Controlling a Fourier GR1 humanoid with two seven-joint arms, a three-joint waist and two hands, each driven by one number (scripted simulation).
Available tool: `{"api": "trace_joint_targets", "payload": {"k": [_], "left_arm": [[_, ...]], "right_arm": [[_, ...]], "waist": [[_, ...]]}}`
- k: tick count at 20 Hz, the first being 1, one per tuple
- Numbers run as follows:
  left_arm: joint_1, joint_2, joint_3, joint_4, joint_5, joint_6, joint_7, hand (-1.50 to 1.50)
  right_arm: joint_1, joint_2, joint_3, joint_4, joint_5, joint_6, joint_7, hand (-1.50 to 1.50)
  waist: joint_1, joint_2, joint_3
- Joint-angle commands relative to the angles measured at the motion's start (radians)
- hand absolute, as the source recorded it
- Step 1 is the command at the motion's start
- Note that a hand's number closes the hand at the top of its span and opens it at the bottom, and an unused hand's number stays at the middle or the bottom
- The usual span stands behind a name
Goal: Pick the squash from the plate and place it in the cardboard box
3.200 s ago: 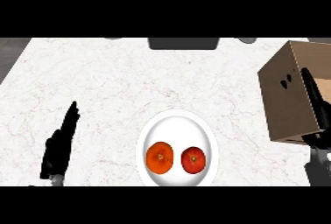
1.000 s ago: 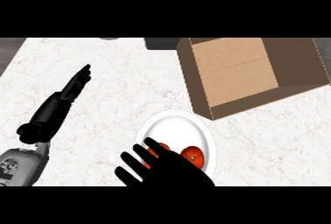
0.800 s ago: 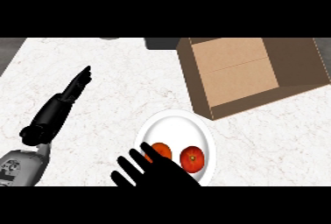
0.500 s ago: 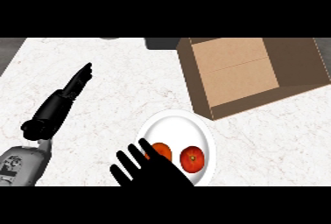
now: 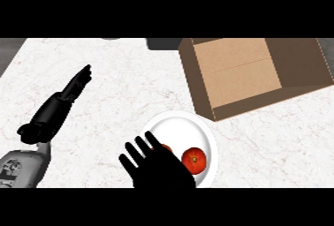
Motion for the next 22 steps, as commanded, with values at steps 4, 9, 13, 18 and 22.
{"api": "trace_joint_targets", "payload": {"k": [4, 9, 13, 18, 22], "left_arm": [[0.036, -0.018, 0.023, -0.076, -0.025, -0.023, 0.026, 0.00], [0.074, -0.053, 0.015, -0.122, -0.052, -0.034, 0.037, 0.00], [0.010, -0.065, 0.061, -0.034, -0.062, -0.055, 0.035, 0.00], [0.029, -0.104, 0.047, -0.037, -0.085, -0.053, 0.024, 0.00], [0.026, -0.099, 0.083, -0.017, -0.095, -0.083, -0.007, 0.00]], "right_arm": [[-0.029, 0.076, -0.041, 0.189, 0.109, -0.052, -0.094, -1.50], [0.083, 0.034, -0.014, 0.143, 0.151, -0.074, -0.172, -1.50], [0.113, 0.012, -0.030, 0.169, 0.208, -0.098, -0.246, -1.50], [0.081, 0.043, -0.079, 0.294, 0.284, -0.153, -0.272, -1.50], [0.099, 0.092, -0.086, 0.343, 0.339, -0.161, -0.289, -1.50]], "waist": [[0.007, 0.000, 0.000], [0.004, -0.001, 0.000], [0.000, 0.000, 0.000], [0.001, 0.000, 0.000], [0.000, 0.000, 0.000]]}}
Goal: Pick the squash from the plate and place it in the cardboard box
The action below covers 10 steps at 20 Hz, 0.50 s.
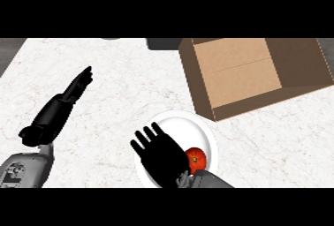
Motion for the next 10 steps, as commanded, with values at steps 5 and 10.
{"api": "trace_joint_targets", "payload": {"k": [5, 10], "left_arm": [[0.036, -0.042, -0.006, -0.043, -0.032, -0.014, 0.021, 0.00], [0.002, 0.004, 0.053, -0.065, -0.001, -0.055, 0.052, 0.00]], "right_arm": [[0.048, 0.005, -0.013, 0.141, 0.056, -0.108, -0.105, -1.50], [0.019, 0.021, 0.029, 0.152, 0.086, -0.160, -0.216, 1.50]], "waist": [[0.001, 0.000, 0.000], [0.002, 0.000, 0.000]]}}
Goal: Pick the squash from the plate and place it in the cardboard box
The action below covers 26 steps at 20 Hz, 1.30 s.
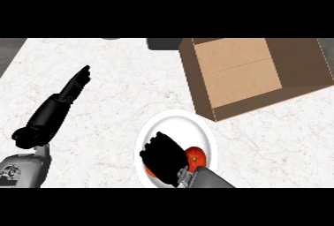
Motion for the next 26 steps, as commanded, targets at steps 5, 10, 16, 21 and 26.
{"api": "trace_joint_targets", "payload": {"k": [5, 10, 16, 21, 26], "left_arm": [[-0.010, -0.040, -0.014, 0.034, -0.052, 0.019, -0.030, 0.00], [-0.028, -0.064, -0.016, 0.045, -0.067, 0.029, -0.015, 0.00], [-0.006, -0.031, 0.007, 0.033, -0.031, -0.008, -0.021, 0.00], [-0.025, -0.022, 0.036, 0.060, -0.020, -0.007, -0.015, 0.00], [0.018, -0.023, 0.032, 0.032, -0.032, -0.008, -0.044, 0.00]], "right_arm": [[-0.078, 0.017, -0.019, 0.114, 0.041, -0.209, -0.138, 1.50], [0.010, -0.006, 0.021, -0.009, 0.097, -0.276, -0.170, 1.50], [0.131, -0.314, 0.226, -0.119, 0.101, -0.649, -0.566, 1.50], [0.242, -0.537, 0.197, -0.318, 0.078, -0.940, -0.708, 1.50], [0.346, -0.767, 0.102, -0.540, -0.057, -1.093, -0.795, 1.50]], "waist": [[0.003, 0.001, 0.000], [-0.005, 0.000, 0.000], [-0.003, 0.000, 0.004], [-0.026, -0.001, 0.002], [-0.016, -0.002, 0.000]]}}
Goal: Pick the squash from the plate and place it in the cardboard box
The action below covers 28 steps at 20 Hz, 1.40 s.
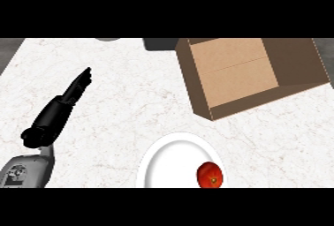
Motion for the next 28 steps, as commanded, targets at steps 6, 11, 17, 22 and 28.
{"api": "trace_joint_targets", "payload": {"k": [6, 11, 17, 22, 28], "left_arm": [[-0.029, -0.002, 0.009, 0.034, 0.003, -0.011, -0.018, 0.00], [-0.028, 0.019, 0.024, 0.021, 0.018, -0.036, -0.008, 0.00], [-0.086, -0.009, 0.013, 0.092, -0.017, -0.010, -0.018, 0.00], [-0.023, 0.001, 0.008, 0.018, -0.009, -0.035, -0.018, 0.00], [-0.055, 0.003, 0.008, -0.003, 0.015, -0.060, 0.020, 0.00]], "right_arm": [[0.154, -0.201, -0.157, -0.267, -0.450, -0.144, -0.015, 1.50], [0.097, -0.266, -0.354, -0.357, -0.747, -0.039, 0.081, 1.50], [-0.081, -0.214, -0.556, -0.254, -0.990, 0.111, 0.152, 1.50], [-0.262, -0.205, -0.665, 0.014, -0.989, 0.209, 0.117, 1.50], [-0.424, -0.253, -0.578, 0.253, -0.851, 0.388, 0.181, 1.50]], "waist": [[0.003, 0.008, -0.002], [0.016, 0.008, -0.003], [0.021, 0.009, -0.003], [0.034, 0.008, -0.003], [0.063, 0.013, -0.003]]}}
